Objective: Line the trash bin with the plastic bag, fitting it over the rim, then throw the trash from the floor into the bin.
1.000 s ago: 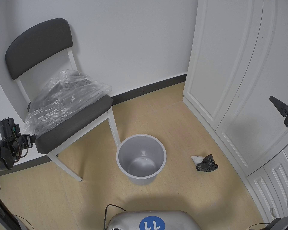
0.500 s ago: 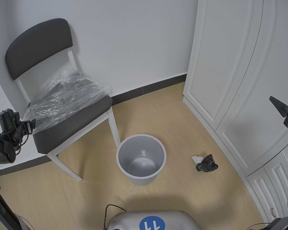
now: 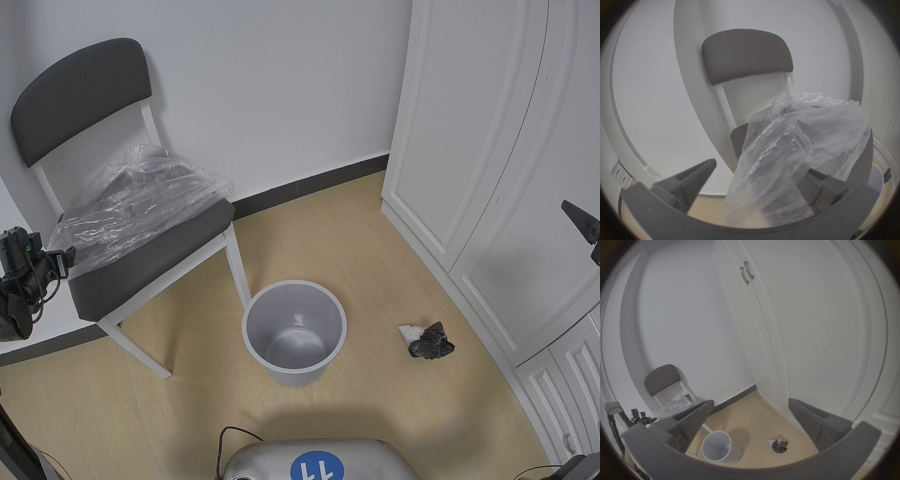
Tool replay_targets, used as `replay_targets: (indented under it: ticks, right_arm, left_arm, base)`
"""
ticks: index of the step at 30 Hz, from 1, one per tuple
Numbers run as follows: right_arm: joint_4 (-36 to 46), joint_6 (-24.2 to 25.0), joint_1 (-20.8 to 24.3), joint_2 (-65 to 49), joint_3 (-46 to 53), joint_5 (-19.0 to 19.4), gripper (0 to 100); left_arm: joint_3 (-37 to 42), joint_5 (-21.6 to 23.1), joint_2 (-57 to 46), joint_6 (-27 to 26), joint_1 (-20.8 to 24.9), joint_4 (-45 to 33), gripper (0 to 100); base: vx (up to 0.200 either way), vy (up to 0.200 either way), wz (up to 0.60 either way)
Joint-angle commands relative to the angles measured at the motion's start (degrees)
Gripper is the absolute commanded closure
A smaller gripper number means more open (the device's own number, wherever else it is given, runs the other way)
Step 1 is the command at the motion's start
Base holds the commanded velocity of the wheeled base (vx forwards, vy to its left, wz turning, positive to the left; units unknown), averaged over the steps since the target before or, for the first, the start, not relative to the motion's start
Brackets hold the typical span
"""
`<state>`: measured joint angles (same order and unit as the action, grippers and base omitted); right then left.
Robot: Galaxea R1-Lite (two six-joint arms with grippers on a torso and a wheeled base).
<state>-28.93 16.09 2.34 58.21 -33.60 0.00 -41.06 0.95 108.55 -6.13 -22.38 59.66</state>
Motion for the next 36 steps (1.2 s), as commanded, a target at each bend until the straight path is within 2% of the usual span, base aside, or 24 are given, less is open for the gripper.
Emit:
replay_targets:
  ticks: [1, 7, 14, 17, 19, 21, 22, 24, 26, 29, 30, 32, 36]
  right_arm:
    - [-0.1, 0.0, 0.0, 0.0, -0.2, -0.1, 0]
    - [0.0, 0.0, 0.6, 0.5, 0.1, -0.1, 0]
    - [-1.6, 1.1, 2.4, 2.2, -0.2, -0.5, 0]
    - [-3.8, 2.0, 4.6, 2.3, 0.1, -1.5, 0]
    - [-3.8, 1.9, 5.5, 2.4, 0.1, -2.2, 0]
    - [-3.9, 2.0, 6.9, 3.0, 0.1, -4.5, 0]
    - [-3.9, 2.0, 6.9, 3.0, 0.1, -4.5, 0]
    - [-3.9, 2.0, 7.6, 4.1, 0.2, -5.6, 0]
    - [-3.9, 2.0, 7.9, 4.4, 0.2, -5.7, 0]
    - [-3.9, 2.1, 9.9, 5.4, 0.6, -6.3, 0]
    - [-3.9, 2.0, 11.4, 6.0, 1.2, -7.2, 0]
    - [-3.9, 2.1, 12.1, 6.4, 1.3, -7.6, 0]
    - [-4.0, 2.4, 17.3, 10.3, 2.6, -12.0, 0]
  left_arm:
    - [0.3, 0.1, -0.5, 0.0, 0.1, 0.0, 100]
    - [1.4, 0.3, -1.1, 0.5, 1.0, 0.0, 100]
    - [4.1, 4.0, -11.2, 6.5, 5.4, -1.1, 100]
    - [6.9, 5.4, -18.1, 8.5, 9.7, -2.7, 100]
    - [7.5, 5.5, -19.7, 8.6, 11.1, -3.5, 100]
    - [8.3, 5.4, -22.4, 9.3, 14.9, -4.2, 100]
    - [8.3, 5.4, -22.4, 9.3, 14.9, -4.2, 100]
    - [8.5, 5.4, -24.8, 11.0, 20.6, -4.4, 100]
    - [8.0, 5.3, -25.2, 11.4, 24.4, -4.4, 100]
    - [7.5, 4.9, -25.0, 11.5, 28.3, -4.3, 100]
    - [7.1, 4.8, -24.9, 11.5, 31.0, -3.9, 100]
    - [7.0, 4.8, -24.8, 11.5, 31.7, -3.8, 100]
    - [5.1, 4.9, -25.3, 15.8, 37.8, -2.4, 100]
  base:
    - [0.0, 0.0, 0.0]
    - [0.0, 0.0, 0.0]
    - [0.0, 0.0, 0.0]
    - [0.0, 0.0, 0.0]
    - [0.0, 0.0, 0.0]
    - [0.0, 0.0, 0.0]
    - [0.0, 0.0, 0.0]
    - [0.0, 0.0, 0.0]
    - [0.0, 0.0, 0.0]
    - [0.0, 0.0, 0.0]
    - [0.0, 0.0, 0.0]
    - [0.0, 0.0, 0.0]
    - [0.0, 0.0, 0.0]
